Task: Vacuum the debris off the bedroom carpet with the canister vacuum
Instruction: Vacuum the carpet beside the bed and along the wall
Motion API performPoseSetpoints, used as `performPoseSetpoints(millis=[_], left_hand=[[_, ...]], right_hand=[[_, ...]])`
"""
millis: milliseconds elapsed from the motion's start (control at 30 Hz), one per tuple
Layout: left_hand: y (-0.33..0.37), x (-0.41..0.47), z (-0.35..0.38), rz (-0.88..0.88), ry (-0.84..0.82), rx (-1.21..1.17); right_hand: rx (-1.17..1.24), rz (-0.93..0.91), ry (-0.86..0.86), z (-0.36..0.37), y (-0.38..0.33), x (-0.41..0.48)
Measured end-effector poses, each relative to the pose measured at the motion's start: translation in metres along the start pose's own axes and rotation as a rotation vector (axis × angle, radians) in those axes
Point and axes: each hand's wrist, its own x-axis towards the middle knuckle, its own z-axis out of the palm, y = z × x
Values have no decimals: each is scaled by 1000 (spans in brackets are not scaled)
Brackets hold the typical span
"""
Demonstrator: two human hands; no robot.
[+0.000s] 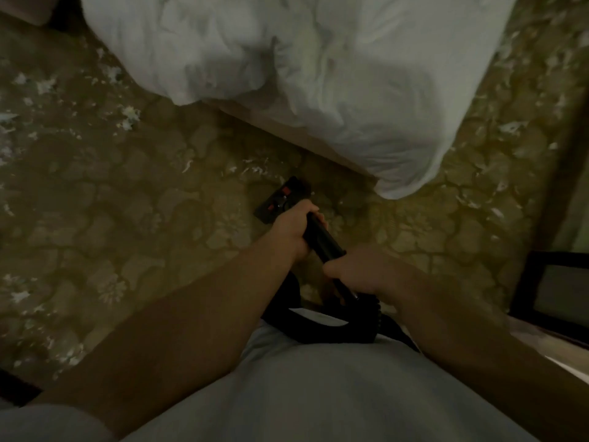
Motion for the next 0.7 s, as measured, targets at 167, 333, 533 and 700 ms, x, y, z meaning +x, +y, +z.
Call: performPoseSetpoints(millis=[167,333,533,700], left_hand=[[-59,5,71,-63,-71,100],[-98,8,121,-68,-109,187],[-96,7,136,-51,-120,213],[-57,15,109,-34,-78,186]], right_hand=[[111,80,45,-37,76,-20],[214,102,88,-61,126,-35],[278,105,87,-72,132,-40],[209,110,97,-62,90,-19]])
